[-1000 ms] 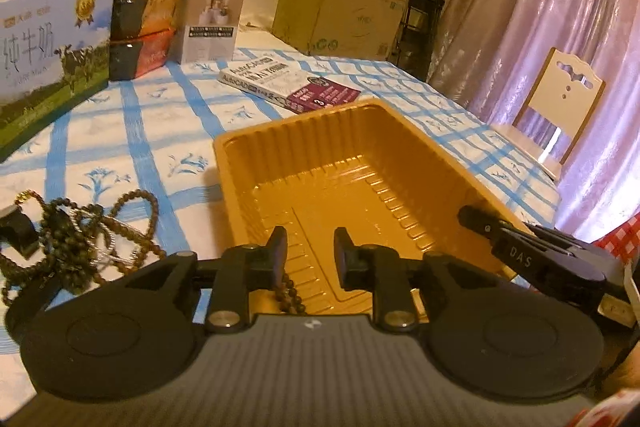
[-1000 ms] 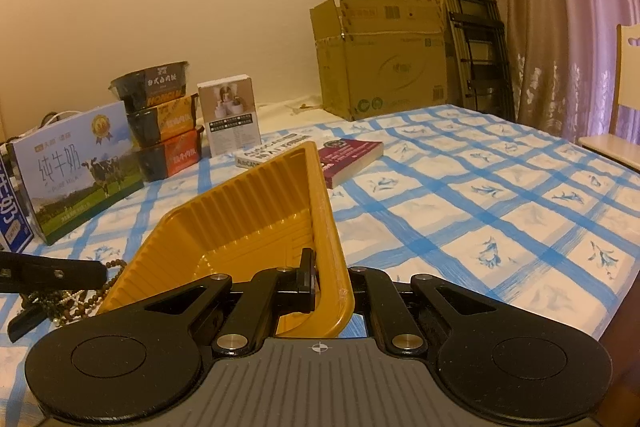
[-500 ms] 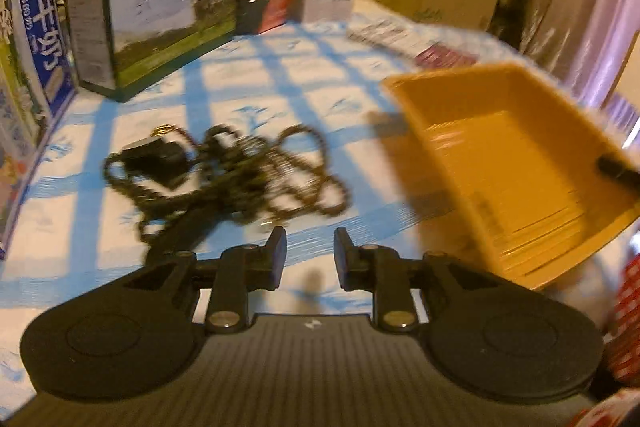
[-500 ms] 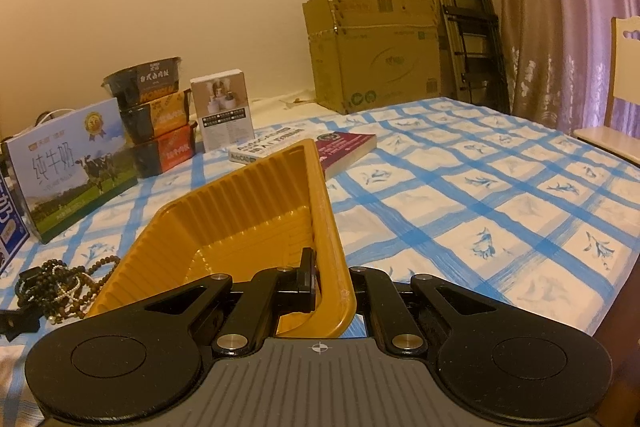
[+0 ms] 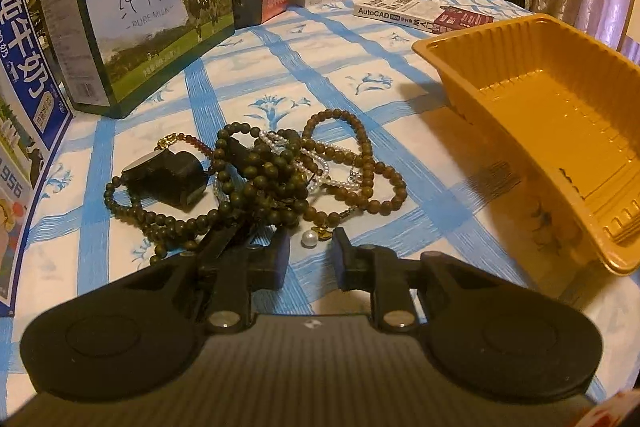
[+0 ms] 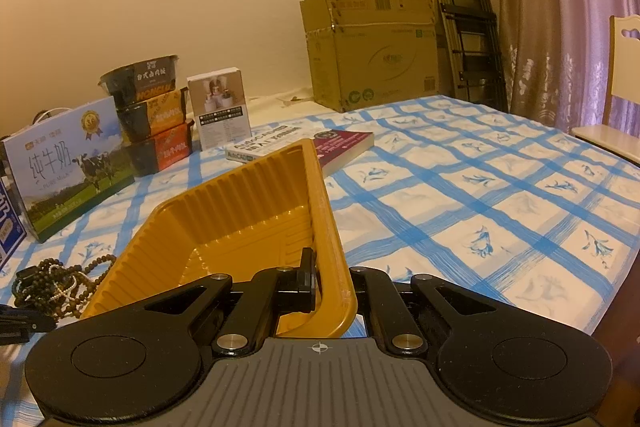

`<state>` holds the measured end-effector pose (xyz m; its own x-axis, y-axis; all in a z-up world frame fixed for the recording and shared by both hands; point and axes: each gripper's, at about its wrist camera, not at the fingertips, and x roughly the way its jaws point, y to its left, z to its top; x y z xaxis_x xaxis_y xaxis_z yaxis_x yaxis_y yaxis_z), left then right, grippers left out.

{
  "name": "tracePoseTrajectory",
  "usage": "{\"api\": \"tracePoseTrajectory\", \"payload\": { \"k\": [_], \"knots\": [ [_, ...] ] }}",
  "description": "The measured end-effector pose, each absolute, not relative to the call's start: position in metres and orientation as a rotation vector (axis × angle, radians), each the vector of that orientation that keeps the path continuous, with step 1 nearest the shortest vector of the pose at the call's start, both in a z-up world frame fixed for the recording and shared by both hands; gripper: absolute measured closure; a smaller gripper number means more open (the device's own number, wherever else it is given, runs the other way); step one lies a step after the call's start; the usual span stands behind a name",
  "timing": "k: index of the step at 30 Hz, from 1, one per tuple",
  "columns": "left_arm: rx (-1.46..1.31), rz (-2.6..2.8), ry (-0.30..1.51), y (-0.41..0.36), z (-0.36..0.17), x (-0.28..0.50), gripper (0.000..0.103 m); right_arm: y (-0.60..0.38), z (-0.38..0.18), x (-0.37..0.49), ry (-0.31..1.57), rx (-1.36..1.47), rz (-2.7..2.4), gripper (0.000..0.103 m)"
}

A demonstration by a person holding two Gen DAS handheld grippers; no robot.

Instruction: Organize jewelry

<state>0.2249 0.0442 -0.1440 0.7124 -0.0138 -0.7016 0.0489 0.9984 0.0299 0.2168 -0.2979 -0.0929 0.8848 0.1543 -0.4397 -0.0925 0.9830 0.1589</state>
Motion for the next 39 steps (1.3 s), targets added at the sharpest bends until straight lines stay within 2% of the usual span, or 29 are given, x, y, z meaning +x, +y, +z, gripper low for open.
{"api": "tracePoseTrajectory", "payload": {
  "k": [3,5,8,18,27,39],
  "knots": [
    [0.056,-0.048,0.771,0.044,-0.145,0.226,0.086,-0.298,-0.093,0.217,0.468,0.134,0.129,0.098],
    [0.057,-0.066,0.77,0.042,-0.146,0.227,0.093,-0.298,-0.093,0.217,0.466,0.13,0.129,0.098],
    [0.072,-0.078,0.768,0.039,-0.146,0.227,0.096,-0.298,-0.092,0.217,0.457,0.119,0.116,0.098],
    [0.067,-0.078,0.758,0.034,-0.143,0.221,0.096,-0.289,-0.088,0.221,0.421,0.068,0.09,0.098],
    [0.021,-0.11,0.682,0.024,-0.111,0.214,0.096,-0.282,-0.087,0.222,0.418,0.05,0.079,0.098],
    [-0.064,-0.322,0.619,-0.046,-0.082,0.226,0.096,-0.272,-0.087,0.23,0.415,0.05,0.07,0.098]
  ]
}}
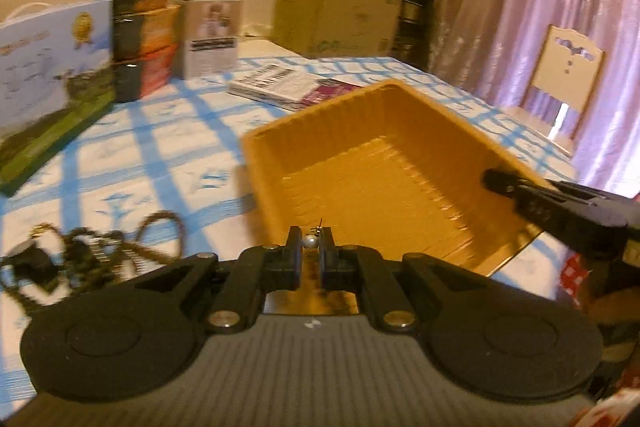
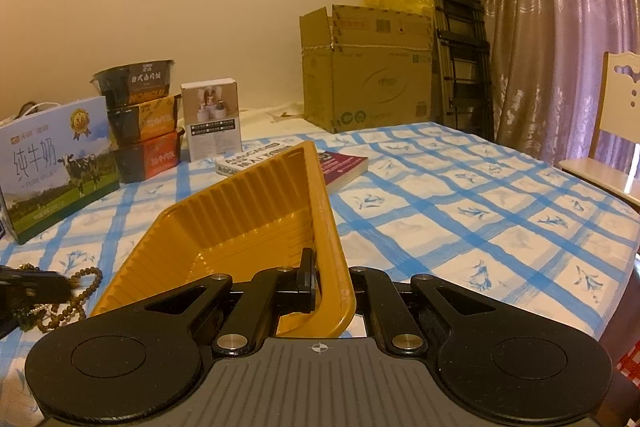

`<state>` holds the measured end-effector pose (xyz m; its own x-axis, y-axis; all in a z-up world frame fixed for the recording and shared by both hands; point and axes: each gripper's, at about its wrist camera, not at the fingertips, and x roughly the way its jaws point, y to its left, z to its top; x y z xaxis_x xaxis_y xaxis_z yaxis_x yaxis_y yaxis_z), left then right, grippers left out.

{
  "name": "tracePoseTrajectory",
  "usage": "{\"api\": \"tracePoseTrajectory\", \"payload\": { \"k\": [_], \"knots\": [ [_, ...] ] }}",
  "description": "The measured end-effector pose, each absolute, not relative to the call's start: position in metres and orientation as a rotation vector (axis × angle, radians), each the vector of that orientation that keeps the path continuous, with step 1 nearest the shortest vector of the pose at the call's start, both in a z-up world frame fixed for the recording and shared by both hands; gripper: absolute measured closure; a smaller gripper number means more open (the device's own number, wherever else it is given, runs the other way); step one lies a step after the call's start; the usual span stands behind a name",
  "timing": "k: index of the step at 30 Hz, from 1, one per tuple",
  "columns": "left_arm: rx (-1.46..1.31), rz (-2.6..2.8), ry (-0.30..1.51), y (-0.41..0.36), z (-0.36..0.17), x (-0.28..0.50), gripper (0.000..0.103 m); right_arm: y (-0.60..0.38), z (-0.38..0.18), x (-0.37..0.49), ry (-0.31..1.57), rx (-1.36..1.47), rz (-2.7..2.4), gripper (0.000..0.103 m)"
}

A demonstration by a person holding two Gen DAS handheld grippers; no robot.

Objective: Organize jewelry
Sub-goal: 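Lower the strand into the tray and open the left tool, then grasp the black wristwatch by its face with the left tool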

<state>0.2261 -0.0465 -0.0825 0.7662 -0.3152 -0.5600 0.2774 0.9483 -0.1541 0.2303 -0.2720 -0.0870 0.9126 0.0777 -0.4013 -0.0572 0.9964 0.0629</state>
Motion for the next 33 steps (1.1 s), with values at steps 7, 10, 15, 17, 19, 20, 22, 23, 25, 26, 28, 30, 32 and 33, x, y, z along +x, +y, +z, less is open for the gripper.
{"api": "tracePoseTrajectory", "payload": {
  "k": [7,10,15,17,19,20,22,23,25,26,28,30,32,33],
  "knots": [
    [-0.108,-0.356,0.69,-0.068,-0.099,0.242,0.096,-0.274,-0.087,0.233,0.414,0.056,0.062,0.098],
    [-0.121,-0.362,0.697,-0.069,-0.101,0.243,0.095,-0.274,-0.088,0.233,0.415,0.056,0.061,0.098],
    [-0.127,-0.364,0.671,-0.063,-0.094,0.24,0.087,-0.278,-0.088,0.234,0.415,0.059,0.053,0.098],
    [-0.137,-0.357,0.662,-0.057,-0.09,0.236,0.087,-0.278,-0.089,0.234,0.416,0.06,0.05,0.098],
    [-0.141,-0.339,0.656,-0.046,-0.089,0.229,0.087,-0.28,-0.089,0.234,0.419,0.057,0.05,0.098],
    [-0.133,-0.322,0.659,-0.039,-0.089,0.227,0.087,-0.28,-0.089,0.234,0.42,0.057,0.05,0.098],
    [-0.114,-0.27,0.669,-0.021,-0.09,0.221,0.087,-0.283,-0.089,0.234,0.422,0.057,0.048,0.098],
    [-0.108,-0.237,0.674,-0.01,-0.092,0.218,0.087,-0.284,-0.089,0.234,0.423,0.059,0.047,0.098],
    [-0.099,-0.157,0.687,0.014,-0.094,0.214,0.087,-0.286,-0.09,0.234,0.425,0.061,0.044,0.098],
    [-0.095,-0.116,0.693,0.026,-0.095,0.214,0.085,-0.287,-0.091,0.234,0.425,0.062,0.042,0.098],
    [-0.083,-0.024,0.699,0.051,-0.098,0.214,0.081,-0.285,-0.091,0.234,0.425,0.061,0.039,0.098],
    [-0.09,0.044,0.702,0.073,-0.1,0.216,0.076,-0.285,-0.09,0.233,0.425,0.06,0.038,0.098],
    [-0.115,0.091,0.702,0.092,-0.101,0.22,0.073,-0.285,-0.09,0.234,0.425,0.058,0.039,0.098],
    [-0.13,0.113,0.704,0.1,-0.102,0.223,0.073,-0.285,-0.091,0.234,0.425,0.056,0.039,0.098]
  ]
}}
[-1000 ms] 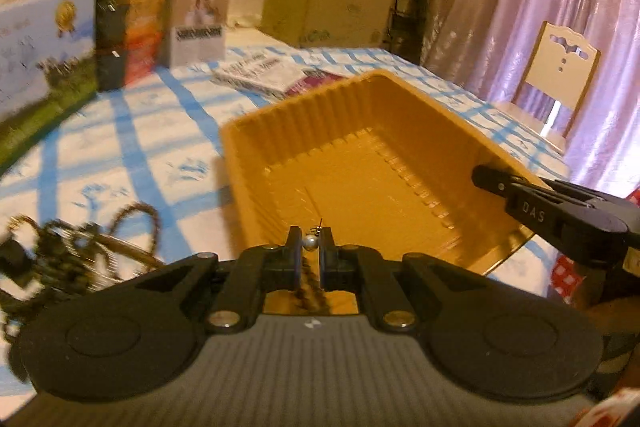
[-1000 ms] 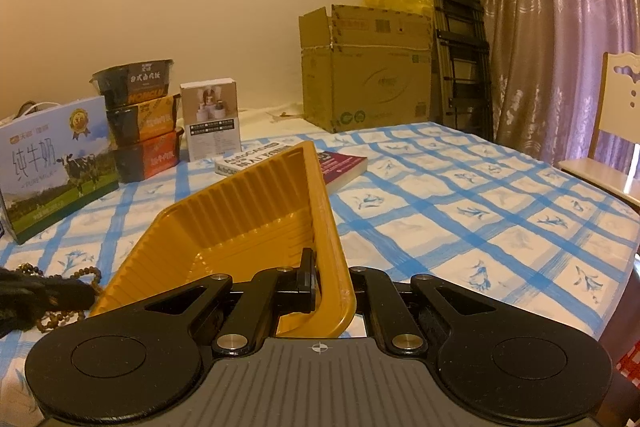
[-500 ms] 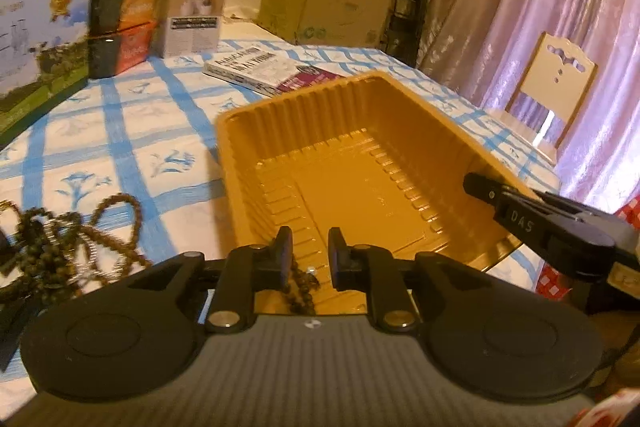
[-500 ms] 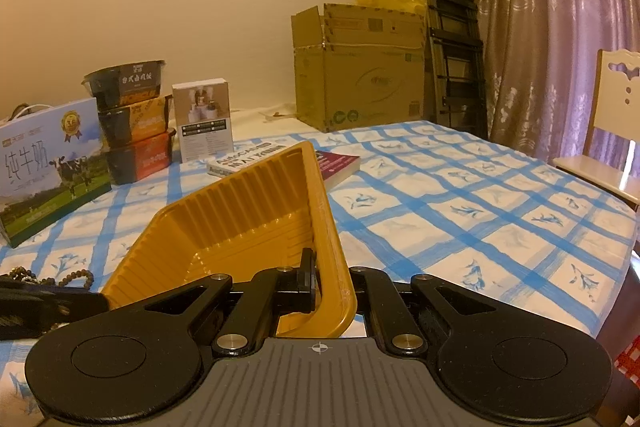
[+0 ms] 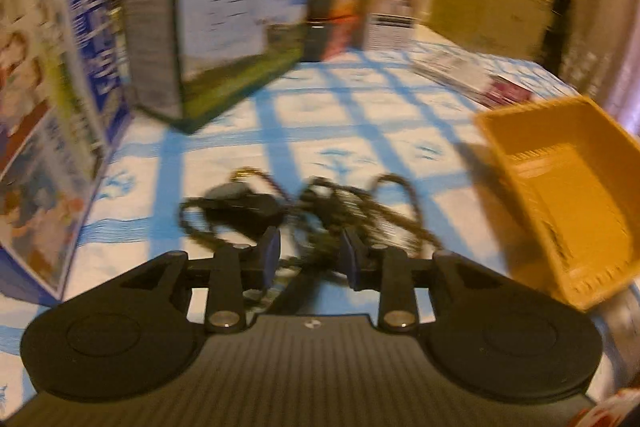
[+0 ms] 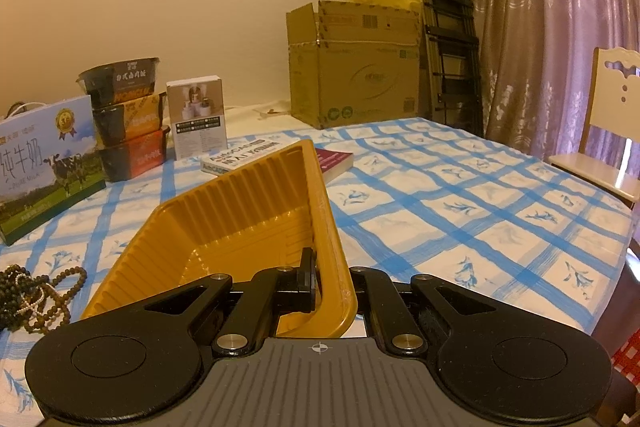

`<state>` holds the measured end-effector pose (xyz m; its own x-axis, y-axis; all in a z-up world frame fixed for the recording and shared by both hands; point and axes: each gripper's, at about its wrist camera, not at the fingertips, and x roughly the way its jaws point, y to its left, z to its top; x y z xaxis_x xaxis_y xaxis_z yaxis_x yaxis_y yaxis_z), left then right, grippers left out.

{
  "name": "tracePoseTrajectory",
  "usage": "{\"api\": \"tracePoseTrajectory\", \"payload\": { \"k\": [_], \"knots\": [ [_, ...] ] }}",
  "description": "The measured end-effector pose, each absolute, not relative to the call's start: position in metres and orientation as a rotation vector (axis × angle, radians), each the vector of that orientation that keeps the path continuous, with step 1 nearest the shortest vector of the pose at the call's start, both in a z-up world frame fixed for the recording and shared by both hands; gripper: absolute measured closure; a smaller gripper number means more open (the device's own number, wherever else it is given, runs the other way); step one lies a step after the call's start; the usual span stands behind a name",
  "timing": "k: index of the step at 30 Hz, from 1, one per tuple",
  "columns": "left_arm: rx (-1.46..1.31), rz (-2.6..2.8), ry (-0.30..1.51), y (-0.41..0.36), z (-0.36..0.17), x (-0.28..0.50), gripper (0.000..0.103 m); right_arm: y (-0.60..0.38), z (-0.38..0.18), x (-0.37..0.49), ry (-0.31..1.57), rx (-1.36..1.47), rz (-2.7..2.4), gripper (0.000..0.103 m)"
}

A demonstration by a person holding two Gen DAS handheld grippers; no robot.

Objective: Organize jewelry
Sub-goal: 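Grasp the black wristwatch by its face with the left tool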

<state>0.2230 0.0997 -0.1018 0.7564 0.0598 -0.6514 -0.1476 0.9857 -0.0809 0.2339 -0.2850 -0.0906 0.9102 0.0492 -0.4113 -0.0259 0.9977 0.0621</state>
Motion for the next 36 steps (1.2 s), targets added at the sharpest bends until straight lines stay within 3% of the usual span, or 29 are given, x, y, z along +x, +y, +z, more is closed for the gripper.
{"api": "tracePoseTrajectory", "payload": {
  "k": [6,9,14,21,26,36],
  "knots": [
    [-0.212,0.218,0.708,0.127,-0.11,0.245,0.058,-0.284,-0.091,0.234,0.424,0.054,0.04,0.098],
    [-0.223,0.275,0.711,0.131,-0.115,0.258,0.044,-0.284,-0.091,0.235,0.423,0.05,0.04,0.098],
    [-0.211,0.33,0.729,0.131,-0.125,0.284,0.04,-0.285,-0.09,0.235,0.424,0.048,0.042,0.098],
    [-0.182,0.383,0.751,0.139,-0.141,0.305,0.042,-0.284,-0.09,0.235,0.423,0.048,0.041,0.098],
    [-0.169,0.349,0.751,0.143,-0.146,0.302,0.063,-0.285,-0.092,0.237,0.429,0.056,0.039,0.098],
    [-0.18,0.317,0.757,0.15,-0.148,0.282,0.058,-0.285,-0.092,0.238,0.431,0.055,0.038,0.098]
  ]
}}
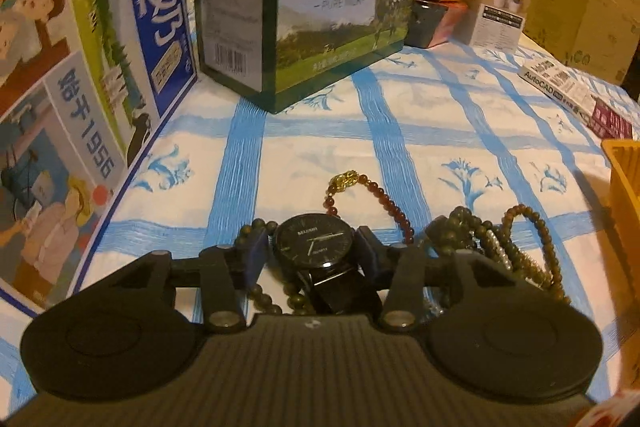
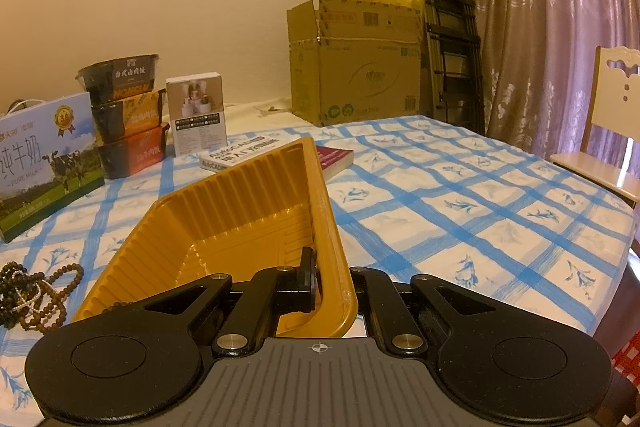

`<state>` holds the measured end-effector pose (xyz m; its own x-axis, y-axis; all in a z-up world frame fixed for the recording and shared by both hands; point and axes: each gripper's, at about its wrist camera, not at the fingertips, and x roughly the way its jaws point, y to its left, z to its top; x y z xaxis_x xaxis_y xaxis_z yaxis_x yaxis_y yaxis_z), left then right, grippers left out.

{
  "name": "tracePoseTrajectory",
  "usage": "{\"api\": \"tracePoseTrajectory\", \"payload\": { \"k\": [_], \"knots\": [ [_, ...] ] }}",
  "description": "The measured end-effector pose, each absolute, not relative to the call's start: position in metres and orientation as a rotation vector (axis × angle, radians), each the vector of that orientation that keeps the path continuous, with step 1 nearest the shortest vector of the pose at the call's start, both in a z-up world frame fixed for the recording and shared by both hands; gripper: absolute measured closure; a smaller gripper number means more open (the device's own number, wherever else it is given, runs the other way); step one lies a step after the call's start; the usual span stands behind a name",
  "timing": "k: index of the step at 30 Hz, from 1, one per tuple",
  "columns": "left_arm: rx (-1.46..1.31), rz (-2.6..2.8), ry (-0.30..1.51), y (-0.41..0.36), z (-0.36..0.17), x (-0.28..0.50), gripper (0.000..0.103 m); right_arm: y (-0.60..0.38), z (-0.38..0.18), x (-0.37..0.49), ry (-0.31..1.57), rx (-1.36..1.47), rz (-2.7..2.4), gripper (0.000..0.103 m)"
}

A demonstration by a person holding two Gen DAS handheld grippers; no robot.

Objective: Organize jewelry
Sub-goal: 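Grasp the black wristwatch by its face with the left tool, then carry the wristwatch over the tray and open the left tool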

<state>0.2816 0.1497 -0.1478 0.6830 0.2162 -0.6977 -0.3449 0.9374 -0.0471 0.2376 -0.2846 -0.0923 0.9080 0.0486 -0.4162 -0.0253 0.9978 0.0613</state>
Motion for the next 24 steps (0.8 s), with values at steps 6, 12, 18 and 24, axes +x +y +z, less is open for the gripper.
{"api": "tracePoseTrajectory", "payload": {
  "k": [6,12,18,24],
  "knots": [
    [-0.126,0.303,0.751,0.142,-0.147,0.282,0.063,-0.284,-0.093,0.238,0.432,0.058,0.037,0.098],
    [-0.088,0.268,0.697,0.136,-0.131,0.269,0.063,-0.285,-0.095,0.237,0.436,0.057,0.041,0.098],
    [-0.068,0.219,0.65,0.132,-0.105,0.254,0.063,-0.283,-0.093,0.236,0.43,0.047,0.05,0.098],
    [-0.057,0.18,0.606,0.128,-0.075,0.241,0.063,-0.282,-0.091,0.235,0.429,0.042,0.054,0.098]
  ]
}}
